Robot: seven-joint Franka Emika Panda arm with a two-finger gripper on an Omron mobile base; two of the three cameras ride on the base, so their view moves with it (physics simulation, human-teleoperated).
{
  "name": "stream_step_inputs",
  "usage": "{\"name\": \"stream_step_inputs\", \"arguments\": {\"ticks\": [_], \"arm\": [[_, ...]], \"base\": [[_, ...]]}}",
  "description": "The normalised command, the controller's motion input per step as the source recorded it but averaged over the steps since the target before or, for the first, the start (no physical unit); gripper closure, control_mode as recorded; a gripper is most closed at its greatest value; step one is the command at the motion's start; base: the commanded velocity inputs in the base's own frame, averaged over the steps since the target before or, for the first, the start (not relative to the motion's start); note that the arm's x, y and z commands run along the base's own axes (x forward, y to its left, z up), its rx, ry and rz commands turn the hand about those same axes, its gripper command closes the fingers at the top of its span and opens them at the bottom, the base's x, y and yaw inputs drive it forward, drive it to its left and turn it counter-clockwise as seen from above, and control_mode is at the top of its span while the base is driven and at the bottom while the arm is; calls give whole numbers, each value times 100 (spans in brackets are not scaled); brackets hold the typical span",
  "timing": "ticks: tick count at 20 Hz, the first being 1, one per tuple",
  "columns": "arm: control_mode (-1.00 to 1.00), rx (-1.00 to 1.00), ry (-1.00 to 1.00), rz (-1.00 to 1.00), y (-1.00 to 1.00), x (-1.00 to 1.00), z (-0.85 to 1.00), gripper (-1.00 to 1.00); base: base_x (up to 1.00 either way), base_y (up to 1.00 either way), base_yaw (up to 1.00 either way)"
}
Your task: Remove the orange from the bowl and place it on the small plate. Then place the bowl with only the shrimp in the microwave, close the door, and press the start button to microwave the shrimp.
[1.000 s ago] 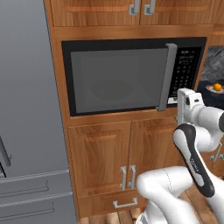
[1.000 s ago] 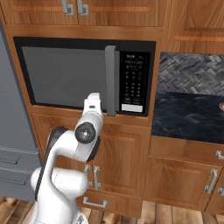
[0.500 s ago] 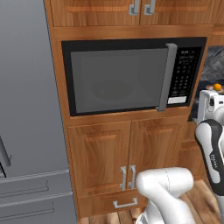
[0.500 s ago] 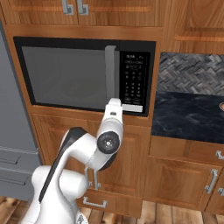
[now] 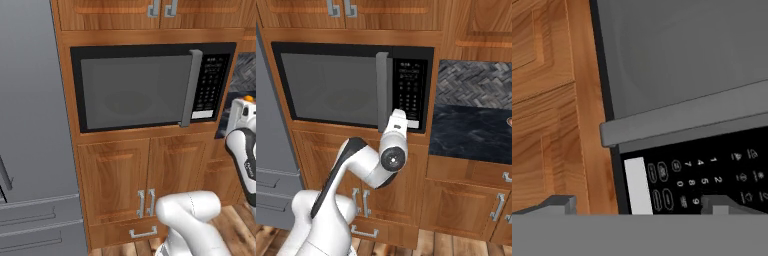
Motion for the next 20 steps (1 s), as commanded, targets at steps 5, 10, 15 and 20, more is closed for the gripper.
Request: {"name": "stream_step_inputs", "arguments": {"ticks": [5, 10, 15, 20], "arm": [[-100, 7, 0, 1, -12, 32, -1, -100], [-100, 5, 0, 0, 0, 34, -7, -100], [-100, 4, 0, 0, 0, 28, -19, -100], [-100, 5, 0, 0, 0, 29, -11, -100]], "base": [[0, 0, 0], [0, 0, 0], [0, 0, 0], [0, 0, 0]]}}
